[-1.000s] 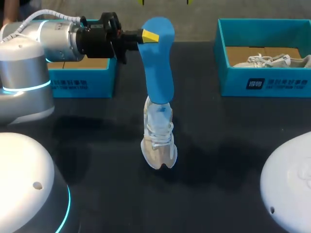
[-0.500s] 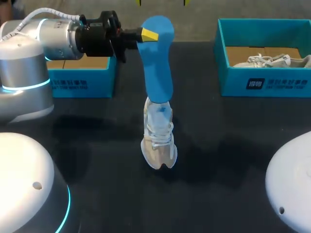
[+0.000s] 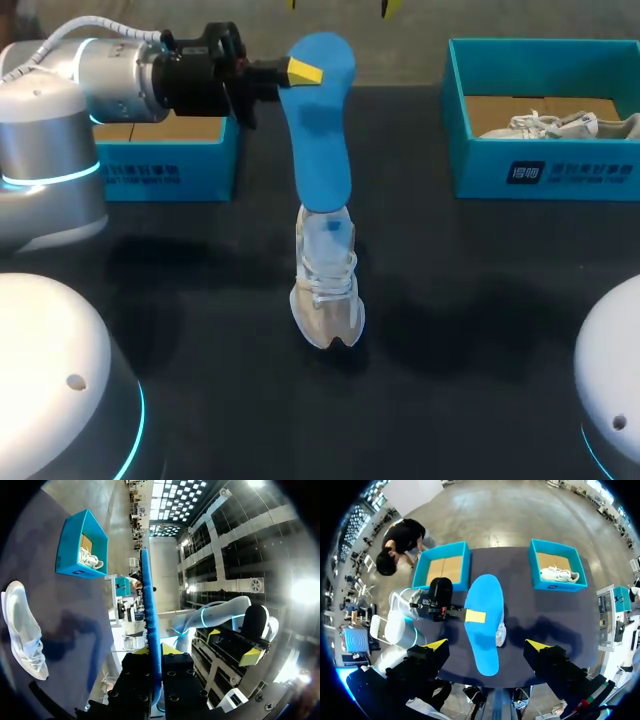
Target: Take the shoe out of the shoebox, open the shoe tongue, remove and reinsert the insole, then place the shoe into the shoebox
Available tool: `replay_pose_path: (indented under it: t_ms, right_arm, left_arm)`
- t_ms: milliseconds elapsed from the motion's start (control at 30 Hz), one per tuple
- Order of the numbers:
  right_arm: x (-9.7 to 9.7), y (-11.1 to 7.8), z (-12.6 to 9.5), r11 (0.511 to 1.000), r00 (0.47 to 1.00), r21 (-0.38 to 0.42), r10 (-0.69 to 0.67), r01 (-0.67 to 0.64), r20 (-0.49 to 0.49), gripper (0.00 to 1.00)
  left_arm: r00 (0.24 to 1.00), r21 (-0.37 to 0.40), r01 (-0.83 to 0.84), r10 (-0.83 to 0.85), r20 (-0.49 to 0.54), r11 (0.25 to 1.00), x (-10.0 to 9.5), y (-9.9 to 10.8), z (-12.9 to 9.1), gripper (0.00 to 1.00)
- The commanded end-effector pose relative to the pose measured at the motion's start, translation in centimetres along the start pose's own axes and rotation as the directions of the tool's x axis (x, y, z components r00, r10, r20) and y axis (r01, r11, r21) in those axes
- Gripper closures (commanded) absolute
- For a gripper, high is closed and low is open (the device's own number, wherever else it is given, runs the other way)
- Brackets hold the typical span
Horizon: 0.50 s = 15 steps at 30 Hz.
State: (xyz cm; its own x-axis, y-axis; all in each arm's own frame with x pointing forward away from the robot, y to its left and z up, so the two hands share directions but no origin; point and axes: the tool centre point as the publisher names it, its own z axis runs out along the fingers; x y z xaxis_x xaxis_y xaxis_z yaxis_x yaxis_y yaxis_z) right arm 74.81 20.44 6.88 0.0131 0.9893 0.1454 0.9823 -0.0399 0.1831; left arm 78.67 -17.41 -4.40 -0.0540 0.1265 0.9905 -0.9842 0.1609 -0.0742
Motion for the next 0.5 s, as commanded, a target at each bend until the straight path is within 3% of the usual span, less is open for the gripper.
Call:
replay_pose_path:
  t_ms: [33, 67, 200, 400, 500]
  right_arm:
    - [-1.8, -0.4, 0.4, 1.0, 0.964, -0.018, 0.01, -0.015, -0.265, 0.0]
    - [-1.9, -0.5, 0.4, 1.0, 0.969, -0.015, 0.012, -0.016, -0.247, 0.0]
    - [-2.4, -0.5, 0.6, 1.0, 0.928, -0.022, 0.009, -0.019, -0.372, 0.0]
    - [-3.4, -0.7, 1.0, 0.999, 0.807, -0.022, 0.024, -0.046, -0.589, 0.0]
    - [-3.9, -0.9, 1.6, 0.998, 0.701, -0.008, 0.041, -0.067, -0.712, 0.0]
  left_arm:
    - [1.0, 0.003, -0.001, 0.001, 0.0, 1.0, 0.0, 0.1, -0.3, 1.0]
    - [1.0, 0.003, -0.002, 0.002, -0.001, 1.0, 0.1, 0.2, -0.3, 1.0]
    - [1.0, 0.007, -0.004, 0.004, -0.001, 1.0, 0.1, 0.2, -0.4, 1.0]
    - [1.0, 0.008, -0.006, 0.006, 0.0, 1.0, 0.2, 0.2, -0.5, 1.0]
    - [1.0, 0.008, -0.009, 0.009, -0.001, 1.0, 0.4, 0.2, -0.5, 1.0]
